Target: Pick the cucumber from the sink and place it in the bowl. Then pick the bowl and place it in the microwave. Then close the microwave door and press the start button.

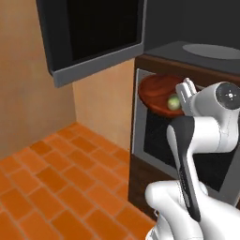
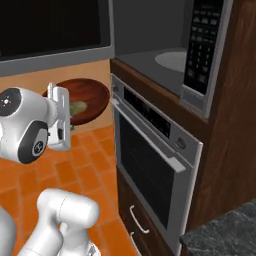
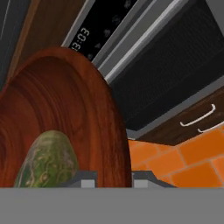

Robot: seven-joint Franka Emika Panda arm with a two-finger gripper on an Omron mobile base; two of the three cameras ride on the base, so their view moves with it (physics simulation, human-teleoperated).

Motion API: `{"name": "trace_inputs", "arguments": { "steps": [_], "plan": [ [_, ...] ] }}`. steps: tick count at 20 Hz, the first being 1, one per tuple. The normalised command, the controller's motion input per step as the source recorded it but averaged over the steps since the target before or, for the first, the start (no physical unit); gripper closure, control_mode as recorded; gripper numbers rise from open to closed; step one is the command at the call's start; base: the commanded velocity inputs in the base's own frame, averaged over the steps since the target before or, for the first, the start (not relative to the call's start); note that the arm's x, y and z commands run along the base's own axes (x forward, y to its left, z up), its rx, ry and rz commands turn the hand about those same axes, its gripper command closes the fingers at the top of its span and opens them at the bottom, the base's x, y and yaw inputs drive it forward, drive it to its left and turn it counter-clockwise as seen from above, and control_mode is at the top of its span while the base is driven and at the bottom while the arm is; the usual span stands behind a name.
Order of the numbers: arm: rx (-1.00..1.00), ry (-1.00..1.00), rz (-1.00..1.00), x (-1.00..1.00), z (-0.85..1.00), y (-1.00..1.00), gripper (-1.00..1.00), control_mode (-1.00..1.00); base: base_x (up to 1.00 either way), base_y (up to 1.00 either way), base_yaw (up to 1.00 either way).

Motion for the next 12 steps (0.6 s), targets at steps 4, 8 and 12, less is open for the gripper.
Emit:
{"name": "trace_inputs", "arguments": {
  "steps": [4, 8, 12],
  "plan": [
    [0.00, 0.00, 0.00, 0.00, 0.00, 0.00, 1.00, 1.00, 0.47, 0.35, -0.41],
    [0.00, 0.00, 0.00, 0.00, 0.00, 0.00, 1.00, 1.00, 0.54, 0.22, -0.36],
    [0.00, 0.00, 0.00, 0.00, 0.00, 0.00, 1.00, 1.00, 0.23, 0.00, -0.30]
  ]
}}
